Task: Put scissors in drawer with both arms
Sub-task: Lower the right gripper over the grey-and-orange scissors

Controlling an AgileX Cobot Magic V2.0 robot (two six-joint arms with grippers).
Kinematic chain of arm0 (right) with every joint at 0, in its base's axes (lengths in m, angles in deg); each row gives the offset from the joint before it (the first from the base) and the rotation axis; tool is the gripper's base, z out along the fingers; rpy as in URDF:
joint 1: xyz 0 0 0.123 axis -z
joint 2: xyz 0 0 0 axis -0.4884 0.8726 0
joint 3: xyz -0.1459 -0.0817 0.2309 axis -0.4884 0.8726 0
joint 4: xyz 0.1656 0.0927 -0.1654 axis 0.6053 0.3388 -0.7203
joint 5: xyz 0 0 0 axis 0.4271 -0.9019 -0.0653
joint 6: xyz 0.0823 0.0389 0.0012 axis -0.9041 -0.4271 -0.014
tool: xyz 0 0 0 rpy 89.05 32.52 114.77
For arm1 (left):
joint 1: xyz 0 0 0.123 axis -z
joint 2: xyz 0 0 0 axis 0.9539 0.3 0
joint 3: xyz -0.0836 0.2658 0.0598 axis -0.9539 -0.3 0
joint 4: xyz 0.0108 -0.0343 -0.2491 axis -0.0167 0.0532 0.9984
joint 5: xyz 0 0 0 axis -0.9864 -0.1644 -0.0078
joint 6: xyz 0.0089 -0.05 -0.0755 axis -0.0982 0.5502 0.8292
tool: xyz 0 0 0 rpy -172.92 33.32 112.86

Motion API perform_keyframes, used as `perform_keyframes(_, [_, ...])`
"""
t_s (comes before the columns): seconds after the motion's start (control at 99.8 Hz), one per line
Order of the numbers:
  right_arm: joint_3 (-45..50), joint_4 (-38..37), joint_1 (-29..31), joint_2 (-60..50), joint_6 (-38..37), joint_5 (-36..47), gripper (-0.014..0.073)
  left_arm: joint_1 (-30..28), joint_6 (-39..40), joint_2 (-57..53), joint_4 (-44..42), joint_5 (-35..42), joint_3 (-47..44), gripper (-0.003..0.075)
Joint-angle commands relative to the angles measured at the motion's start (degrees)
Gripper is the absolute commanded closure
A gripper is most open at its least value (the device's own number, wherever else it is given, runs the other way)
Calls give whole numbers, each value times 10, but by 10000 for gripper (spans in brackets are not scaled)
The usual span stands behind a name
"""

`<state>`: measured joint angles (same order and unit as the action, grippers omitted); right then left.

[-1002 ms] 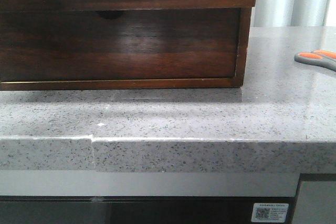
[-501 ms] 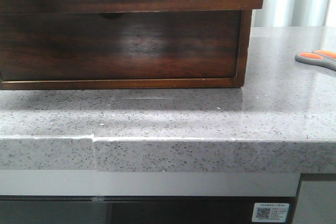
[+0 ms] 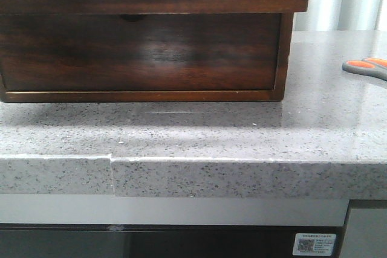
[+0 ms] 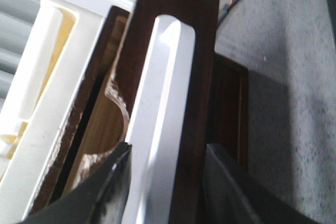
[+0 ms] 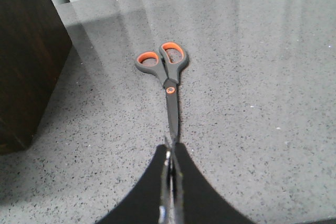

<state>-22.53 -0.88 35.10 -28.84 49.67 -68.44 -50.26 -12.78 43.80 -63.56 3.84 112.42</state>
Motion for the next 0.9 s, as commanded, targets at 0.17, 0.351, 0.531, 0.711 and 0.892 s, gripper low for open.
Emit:
perform_keyframes(0.17, [-43, -33, -11, 36, 1, 34, 643, 4, 14, -54, 196, 76, 16, 414])
perform_keyframes(0.351, [-86, -33, -11, 118, 1, 34, 458, 4, 17, -109, 259, 75, 16, 414])
perform_keyframes(0.531, [-152, -33, -11, 236, 1, 32, 265, 4, 18, -156, 318, 56, 16, 414])
perform_keyframes(0.711, [-243, -40, -11, 369, 1, 0, 249, 4, 34, -180, 321, 56, 16, 414])
perform_keyframes(0.892, [-345, -40, -11, 514, 1, -54, 249, 4, 43, -180, 321, 56, 16, 414])
